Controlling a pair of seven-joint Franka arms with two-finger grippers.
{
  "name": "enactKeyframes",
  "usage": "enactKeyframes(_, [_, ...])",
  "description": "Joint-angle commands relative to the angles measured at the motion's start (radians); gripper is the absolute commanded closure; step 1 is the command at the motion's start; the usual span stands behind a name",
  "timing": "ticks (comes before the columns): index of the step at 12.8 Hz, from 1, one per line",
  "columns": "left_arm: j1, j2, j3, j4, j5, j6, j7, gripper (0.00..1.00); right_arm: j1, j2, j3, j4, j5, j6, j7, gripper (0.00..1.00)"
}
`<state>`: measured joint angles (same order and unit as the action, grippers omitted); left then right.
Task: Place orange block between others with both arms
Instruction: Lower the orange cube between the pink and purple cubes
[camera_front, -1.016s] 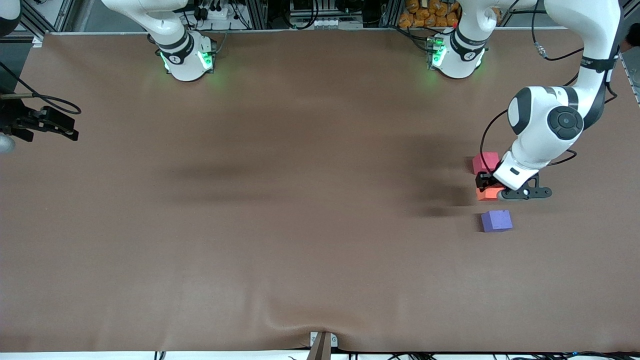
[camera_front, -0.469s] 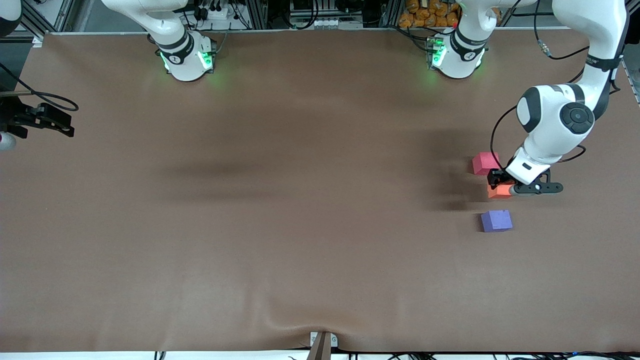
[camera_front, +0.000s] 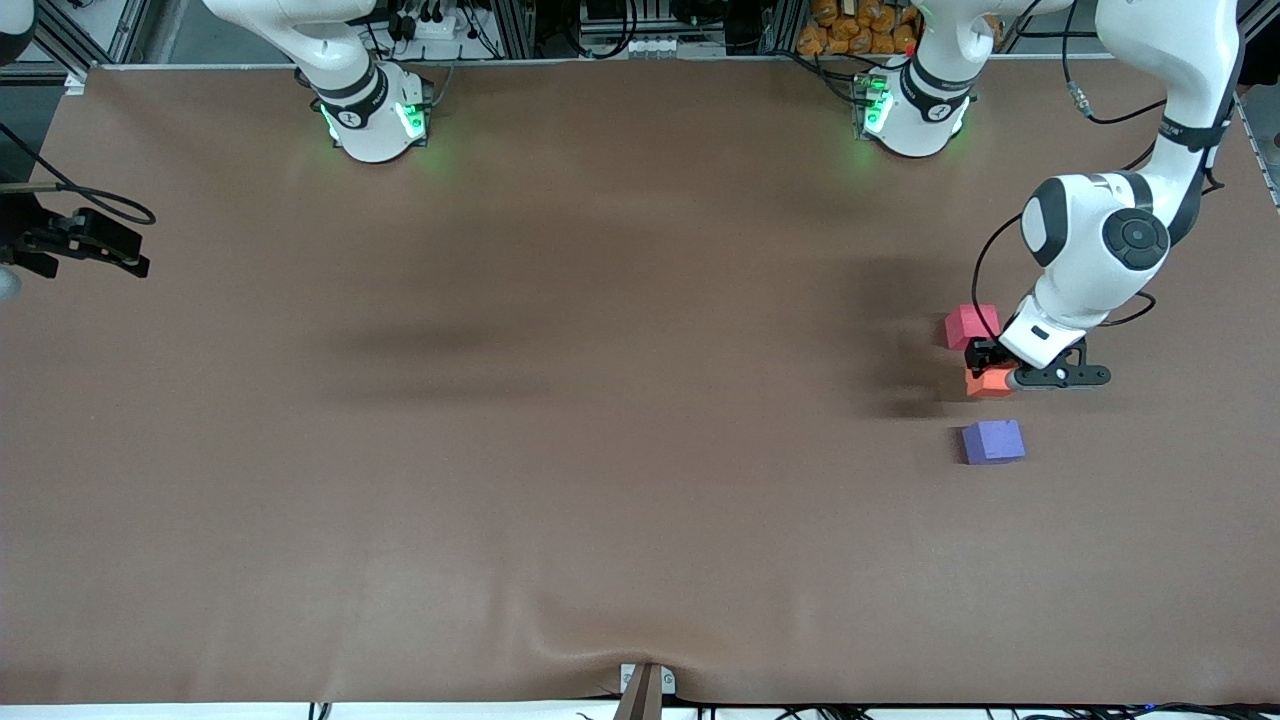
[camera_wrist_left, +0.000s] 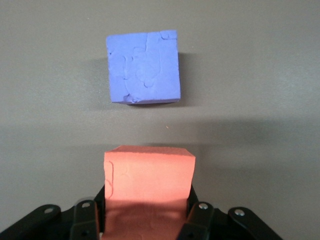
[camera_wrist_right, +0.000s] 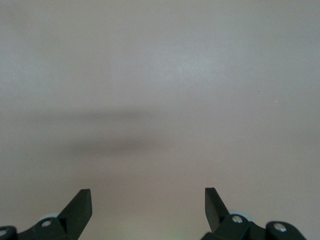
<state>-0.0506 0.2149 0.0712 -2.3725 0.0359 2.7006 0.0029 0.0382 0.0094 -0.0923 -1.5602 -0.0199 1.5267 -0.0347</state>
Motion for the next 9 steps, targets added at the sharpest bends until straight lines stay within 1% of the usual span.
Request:
enactKeyframes(1, [0.006, 0.026, -0.005, -0.007, 0.025, 0.045, -0.008, 0.68, -0.017, -0.017, 0.002, -0.003, 0.035, 0.019, 0.03, 0.0])
enactKeyframes(6, [0.009, 0.069, -0.005, -0.005, 0.025, 0.076, -0.004, 0.68, -0.035, -0.013, 0.002, -0.003, 0.055, 0.049, 0.03, 0.0])
enactKeyframes(9, [0.009, 0.087, -0.005, -0.007, 0.025, 0.099, -0.004, 0.64, -0.043, -0.012, 0.002, -0.003, 0.055, 0.052, 0.03, 0.0])
